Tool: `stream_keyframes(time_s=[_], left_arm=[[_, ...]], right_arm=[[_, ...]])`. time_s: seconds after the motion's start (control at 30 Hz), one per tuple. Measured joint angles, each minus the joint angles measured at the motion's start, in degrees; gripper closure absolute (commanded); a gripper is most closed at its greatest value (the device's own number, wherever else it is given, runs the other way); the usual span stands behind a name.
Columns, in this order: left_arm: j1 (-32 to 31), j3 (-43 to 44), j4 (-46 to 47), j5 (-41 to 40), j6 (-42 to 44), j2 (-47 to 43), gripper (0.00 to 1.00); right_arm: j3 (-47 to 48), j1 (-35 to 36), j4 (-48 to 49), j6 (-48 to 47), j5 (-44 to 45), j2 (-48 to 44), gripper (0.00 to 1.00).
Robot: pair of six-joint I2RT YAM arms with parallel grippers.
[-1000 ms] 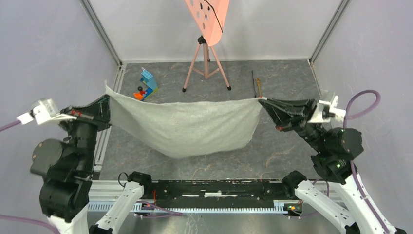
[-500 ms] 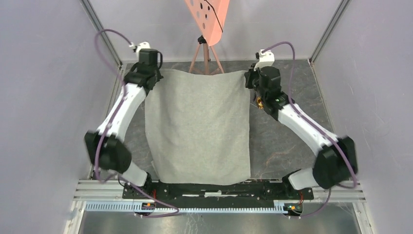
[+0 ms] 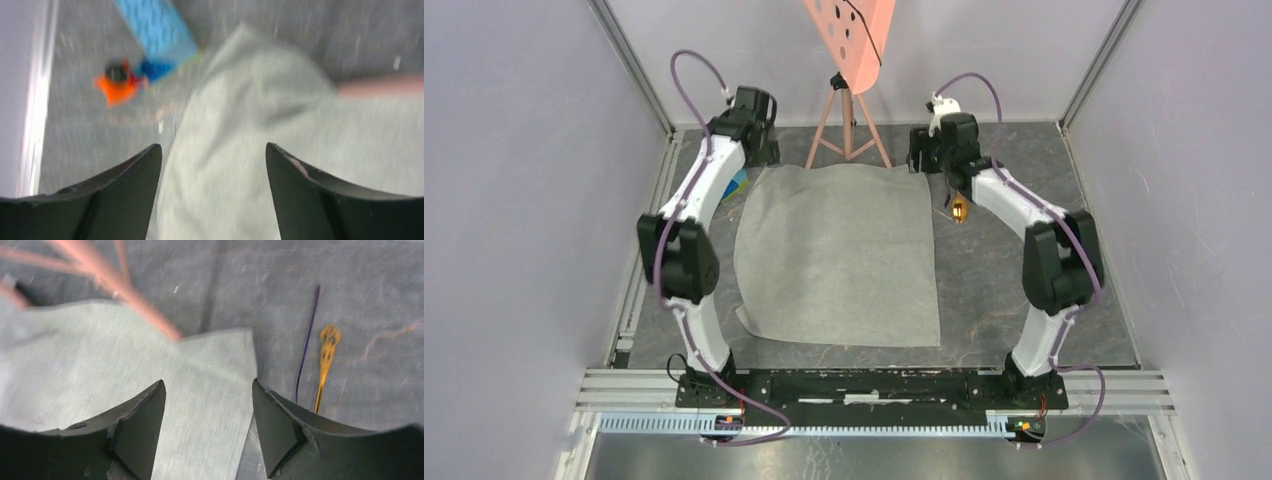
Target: Fold the napkin into a case and place the utensils inside
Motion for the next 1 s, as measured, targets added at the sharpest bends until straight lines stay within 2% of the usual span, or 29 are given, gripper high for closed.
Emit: stream_keyframes(time_s=[0.2,0.3,0.43,0.6,0.7,0.8,0.83,0.9,1.0], left_arm=[[0.11,-32.98,3.10,10.34,-6.23,-26.67,0.05],[0.26,-46.77,5.05,14.88,-10.84,-36.35,0.04],[0.31,-57.35,6.71,17.46,-15.02,-39.52,0.03],[0.31,-65.24,7.19,17.70,-20.11,-41.53,0.00],[0.20,-68.63,5.81,14.29,-24.57,-48.02,0.11],[0.20,-69.90,3.10,9.40,-30.05,-55.78,0.33],[0.20,-70.01,2.19,8.11,-31.82,-57.18,0.34],[0.20,-70.18,-0.57,4.94,-35.60,-58.55,0.38],[0.22,-71.56,-4.15,2.32,-40.41,-57.24,0.53]], right_arm=[[-24.83,1.84,7.26,4.92,-7.26,-17.25,0.29],[-33.20,7.74,9.70,6.88,-10.05,-19.17,0.29],[-42.36,14.91,11.28,7.96,-13.70,-19.56,0.30],[-50.47,15.41,11.91,7.67,-14.45,-25.27,0.30],[-53.53,15.23,12.31,7.56,-14.43,-29.90,0.30],[-55.93,15.23,12.37,7.23,-14.36,-33.16,0.32],[-56.52,15.23,12.48,7.21,-14.36,-33.70,0.33],[-57.51,15.26,12.50,7.23,-14.38,-34.21,0.34],[-58.16,15.26,12.46,7.21,-14.43,-34.21,0.35]])
